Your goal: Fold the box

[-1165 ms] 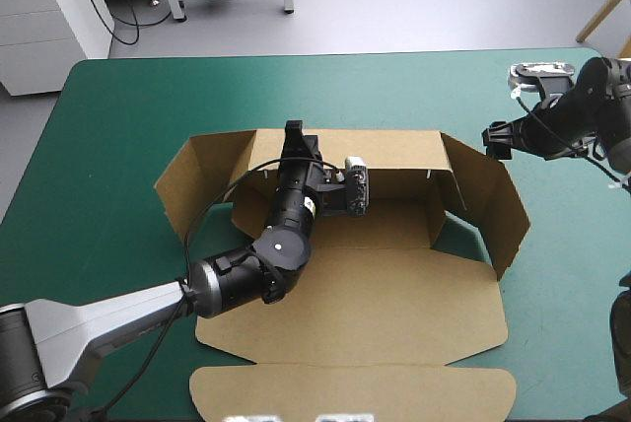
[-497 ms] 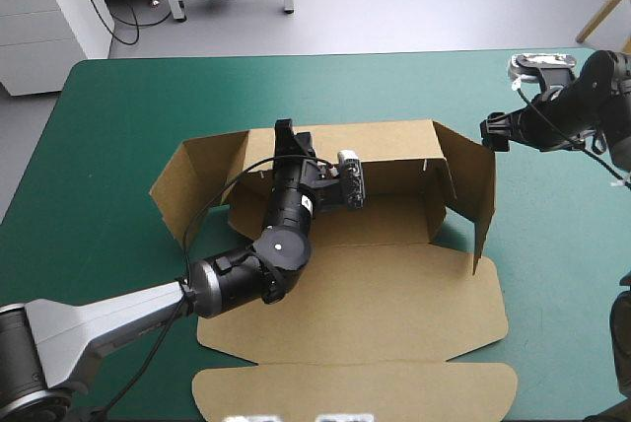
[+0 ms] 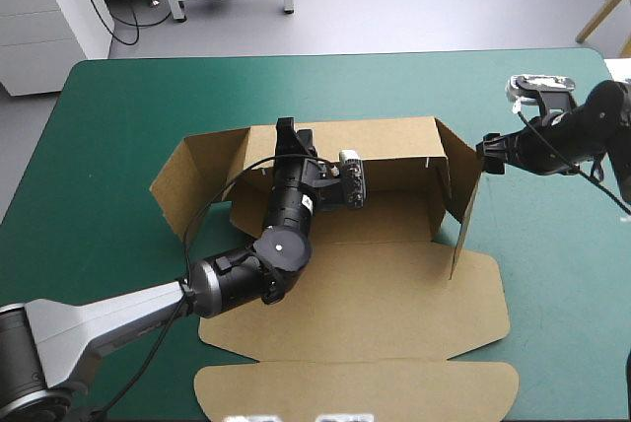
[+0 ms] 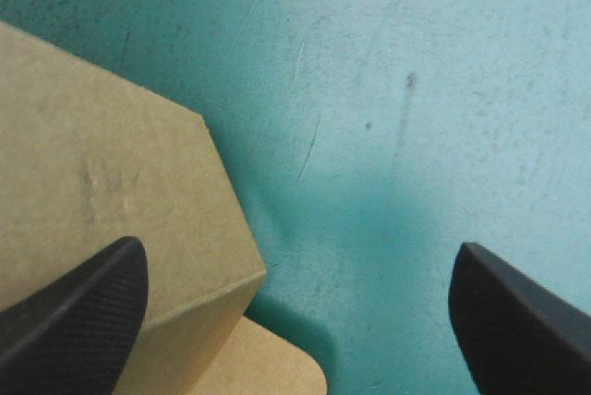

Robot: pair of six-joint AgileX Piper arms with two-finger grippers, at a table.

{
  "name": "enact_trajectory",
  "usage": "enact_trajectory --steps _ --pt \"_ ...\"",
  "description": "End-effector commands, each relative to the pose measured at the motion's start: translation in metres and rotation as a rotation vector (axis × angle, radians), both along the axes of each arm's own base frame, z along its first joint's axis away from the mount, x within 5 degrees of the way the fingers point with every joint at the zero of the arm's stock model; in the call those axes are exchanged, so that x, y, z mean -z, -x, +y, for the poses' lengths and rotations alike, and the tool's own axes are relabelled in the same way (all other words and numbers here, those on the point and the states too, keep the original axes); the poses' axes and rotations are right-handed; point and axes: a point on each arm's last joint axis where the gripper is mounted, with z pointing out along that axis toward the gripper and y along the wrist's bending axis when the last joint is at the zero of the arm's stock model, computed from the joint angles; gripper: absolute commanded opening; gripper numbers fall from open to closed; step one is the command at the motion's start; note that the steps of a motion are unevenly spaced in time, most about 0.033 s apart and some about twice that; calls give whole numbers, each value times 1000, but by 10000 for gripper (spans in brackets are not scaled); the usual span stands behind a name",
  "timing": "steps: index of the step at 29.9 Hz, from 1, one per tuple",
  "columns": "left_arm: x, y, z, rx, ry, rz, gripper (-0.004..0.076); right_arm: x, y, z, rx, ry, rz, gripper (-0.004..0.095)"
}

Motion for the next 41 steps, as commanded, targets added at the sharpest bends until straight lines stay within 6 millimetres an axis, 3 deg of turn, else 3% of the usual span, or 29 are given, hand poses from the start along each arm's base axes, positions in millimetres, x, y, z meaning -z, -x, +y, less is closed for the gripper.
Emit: enact_trajectory --steps 1,8,15,20,26,34,41 --pt "-27 3 6 -17 39 -102 -10 -22 26 4 -17 -29 -142 806" --pt "-27 3 6 -19 40 -99 -10 7 47 15 -82 -117 -171 806" --pt "-27 3 6 -19 40 -99 -10 32 53 24 -173 -177 -244 806" --pt "-27 3 6 -19 40 -99 -10 36 52 30 -256 -160 -313 806" --pt "-27 3 6 -19 40 -99 -10 49 57 65 -368 -130 -332 806" --pt "-27 3 6 -20 40 -100 -10 52 74 89 -241 -67 -551 806" --pt "-27 3 6 -21 40 -100 -10 50 73 102 -242 -69 -680 803"
